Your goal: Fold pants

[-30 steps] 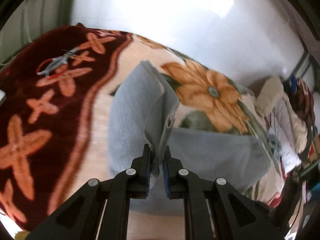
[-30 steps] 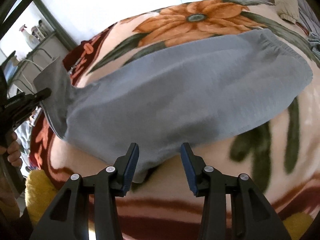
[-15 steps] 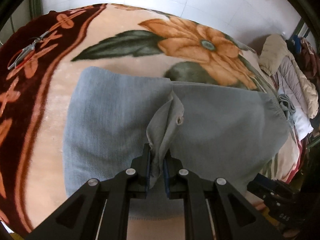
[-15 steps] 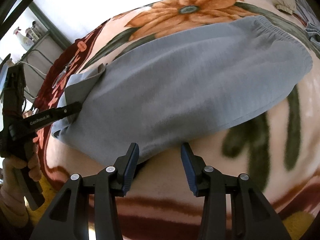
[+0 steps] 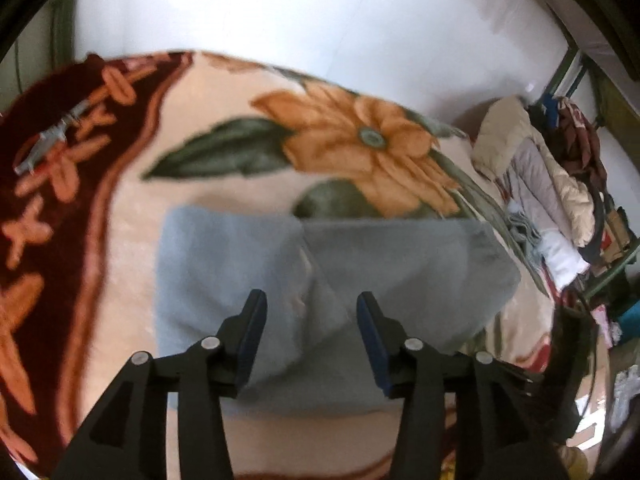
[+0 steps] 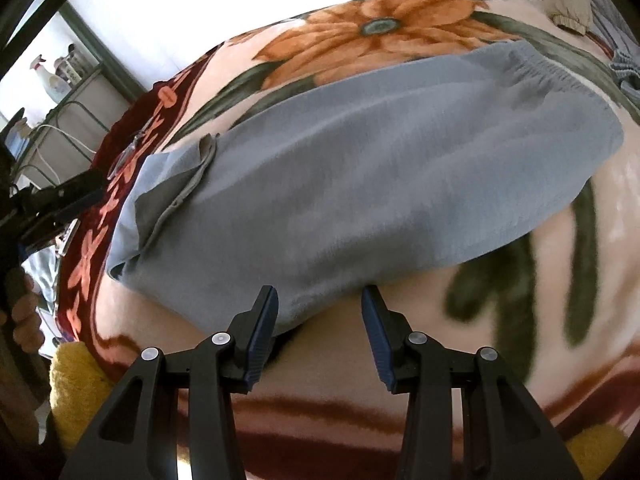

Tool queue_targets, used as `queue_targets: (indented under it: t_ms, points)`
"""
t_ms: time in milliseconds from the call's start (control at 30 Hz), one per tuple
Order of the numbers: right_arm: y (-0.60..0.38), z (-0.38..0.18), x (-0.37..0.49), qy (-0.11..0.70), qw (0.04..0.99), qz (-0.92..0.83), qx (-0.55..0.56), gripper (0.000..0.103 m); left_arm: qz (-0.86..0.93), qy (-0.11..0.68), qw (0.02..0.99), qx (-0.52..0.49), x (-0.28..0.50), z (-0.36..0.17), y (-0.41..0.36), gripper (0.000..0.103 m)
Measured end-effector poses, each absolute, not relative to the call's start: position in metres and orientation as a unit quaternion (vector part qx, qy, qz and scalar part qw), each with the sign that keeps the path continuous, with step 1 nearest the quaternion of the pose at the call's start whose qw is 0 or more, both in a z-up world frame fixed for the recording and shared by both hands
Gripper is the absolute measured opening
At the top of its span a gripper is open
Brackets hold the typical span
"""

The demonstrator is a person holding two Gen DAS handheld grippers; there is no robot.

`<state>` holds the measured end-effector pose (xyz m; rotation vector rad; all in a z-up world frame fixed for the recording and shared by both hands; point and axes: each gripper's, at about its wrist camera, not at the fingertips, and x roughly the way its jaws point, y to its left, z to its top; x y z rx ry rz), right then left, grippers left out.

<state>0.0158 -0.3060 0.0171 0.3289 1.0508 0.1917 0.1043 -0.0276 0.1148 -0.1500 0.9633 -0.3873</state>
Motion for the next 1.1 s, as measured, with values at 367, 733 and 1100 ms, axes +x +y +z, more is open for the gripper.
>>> queue_targets:
  t_ms: [367,733,1100]
  points:
    - [-0.286,0.029,0.022,0.489,0.856,0.112,0.125,0.045,-0.139,0.488,0.861,-0.034,0.156,0.069,-0.011,0.028]
    - [-0.29,0.021,0.022,0.497,0.852,0.109,0.122,0.045,-0.133,0.519,0.844,-0.034,0.163,0.047,-0.011,0.022]
    - [-0.328,0.038,0.018,0.477,0.867,0.052,0.135,0.046,-0.159,0.514,0.843,0.002,0.122,0.05,-0.063,0.022]
